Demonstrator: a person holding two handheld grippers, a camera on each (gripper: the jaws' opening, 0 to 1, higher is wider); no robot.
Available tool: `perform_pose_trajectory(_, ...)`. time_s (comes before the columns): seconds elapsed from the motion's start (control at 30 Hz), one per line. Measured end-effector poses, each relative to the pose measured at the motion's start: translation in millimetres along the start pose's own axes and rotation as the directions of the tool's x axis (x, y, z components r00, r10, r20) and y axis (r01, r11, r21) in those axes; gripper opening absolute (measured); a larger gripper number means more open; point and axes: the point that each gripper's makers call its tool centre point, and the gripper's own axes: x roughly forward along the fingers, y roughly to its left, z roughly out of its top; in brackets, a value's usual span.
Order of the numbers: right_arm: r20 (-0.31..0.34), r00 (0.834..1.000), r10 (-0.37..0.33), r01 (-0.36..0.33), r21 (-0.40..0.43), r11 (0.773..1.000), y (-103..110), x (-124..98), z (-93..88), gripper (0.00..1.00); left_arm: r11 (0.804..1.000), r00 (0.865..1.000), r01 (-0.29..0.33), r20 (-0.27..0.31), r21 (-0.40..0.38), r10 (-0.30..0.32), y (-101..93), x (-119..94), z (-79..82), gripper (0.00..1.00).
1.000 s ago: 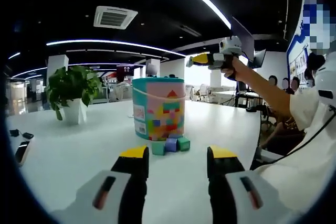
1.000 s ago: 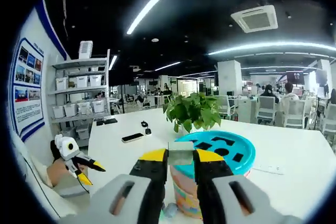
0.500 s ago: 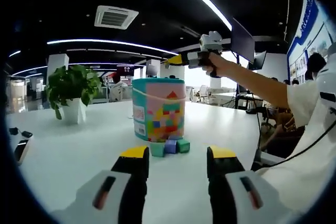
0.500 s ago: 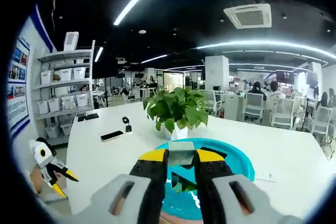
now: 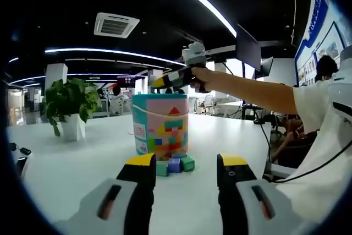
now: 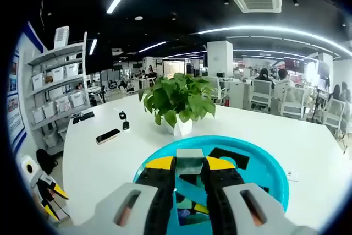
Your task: Arrange the toys in the designated storage area by placing each visible toy with the group until no toy remains scattered across the table.
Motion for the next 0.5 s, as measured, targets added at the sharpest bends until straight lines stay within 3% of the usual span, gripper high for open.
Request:
perform_pose_trajectory(0.07,-0.021,0.998,-0.053,0.052,-0.043,0.998,-8.0,0.8,-4.9,0.19,1.0,1.0,0.0,0.003,-0.002,0.0,0.9,-1.4,-0.5,0.45)
perform_pose_trajectory(0.5,-0.039,0.998,-0.041,0.039,-0.046,0.998,-2.9,-5.7,-9.9,0.19,1.0,1.0,-0.009,0.011,-0.005,0.009,3.0,-4.6,0.5,0.45)
